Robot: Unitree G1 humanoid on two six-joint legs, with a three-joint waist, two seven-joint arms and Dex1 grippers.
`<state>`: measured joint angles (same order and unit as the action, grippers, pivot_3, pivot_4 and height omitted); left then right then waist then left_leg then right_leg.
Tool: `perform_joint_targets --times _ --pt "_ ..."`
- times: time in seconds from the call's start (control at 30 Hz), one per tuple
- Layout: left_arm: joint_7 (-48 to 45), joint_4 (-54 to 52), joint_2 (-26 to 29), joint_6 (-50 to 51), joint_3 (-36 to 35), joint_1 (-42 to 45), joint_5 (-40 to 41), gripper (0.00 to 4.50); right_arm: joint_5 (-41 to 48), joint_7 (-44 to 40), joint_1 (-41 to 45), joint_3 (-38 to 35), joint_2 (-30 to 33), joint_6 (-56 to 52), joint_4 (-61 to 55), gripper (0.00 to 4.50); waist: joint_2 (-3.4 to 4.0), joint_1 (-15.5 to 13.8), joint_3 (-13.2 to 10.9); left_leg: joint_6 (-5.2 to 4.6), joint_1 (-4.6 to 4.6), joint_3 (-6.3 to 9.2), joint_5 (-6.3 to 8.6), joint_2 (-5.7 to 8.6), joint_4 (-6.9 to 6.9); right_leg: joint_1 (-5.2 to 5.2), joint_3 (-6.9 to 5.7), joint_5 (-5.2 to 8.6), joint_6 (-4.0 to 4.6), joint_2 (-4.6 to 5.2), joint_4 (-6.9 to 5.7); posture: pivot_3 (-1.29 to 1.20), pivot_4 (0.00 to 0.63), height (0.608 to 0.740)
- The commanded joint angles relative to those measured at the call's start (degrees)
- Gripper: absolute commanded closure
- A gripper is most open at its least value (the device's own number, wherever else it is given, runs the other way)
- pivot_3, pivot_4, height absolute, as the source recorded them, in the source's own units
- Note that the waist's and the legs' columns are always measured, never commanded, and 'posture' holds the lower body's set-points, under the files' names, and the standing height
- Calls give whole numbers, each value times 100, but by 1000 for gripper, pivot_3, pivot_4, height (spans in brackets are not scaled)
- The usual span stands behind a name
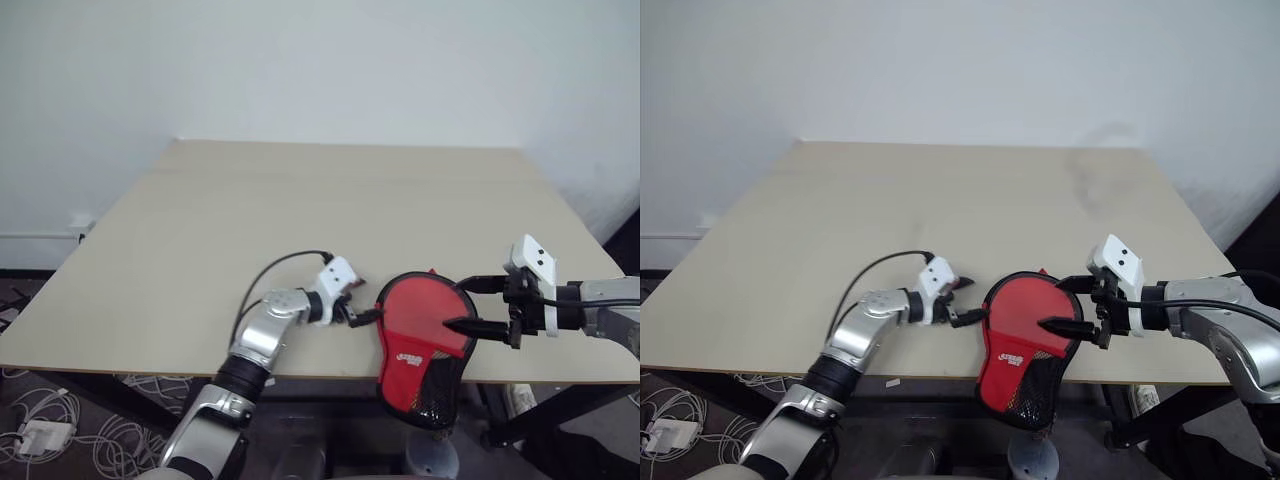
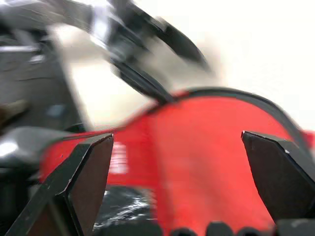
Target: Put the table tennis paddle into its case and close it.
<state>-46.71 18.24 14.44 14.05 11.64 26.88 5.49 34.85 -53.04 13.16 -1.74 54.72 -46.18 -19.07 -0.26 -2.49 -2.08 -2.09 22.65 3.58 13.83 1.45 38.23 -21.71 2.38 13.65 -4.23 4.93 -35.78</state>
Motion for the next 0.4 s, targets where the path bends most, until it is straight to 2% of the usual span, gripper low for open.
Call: perform_joint_targets --times 0.03,0.2,0.4 --pt "192 -254 276 -49 -571 180 217 28 -230 311 358 -36 -180 40 159 0 1 -2 0 0 -1 0 0 0 0 0 0 0 0 -1 0 0 0 740" --pt "876 235 723 -288 -1293 500 172 28 -530 648 654 53 -493 24 518 0 1 -4 -2 0 -2 -1 -1 1 0 -6 -5 -2 -2 -4 -2 0 0 740" --pt "1046 404 1051 -351 -1513 377 139 28 -811 803 936 313 -870 76 810 0 1 -5 -2 0 -1 -14 -2 7 -4 -6 -5 -4 -2 -4 0 0 0 740"
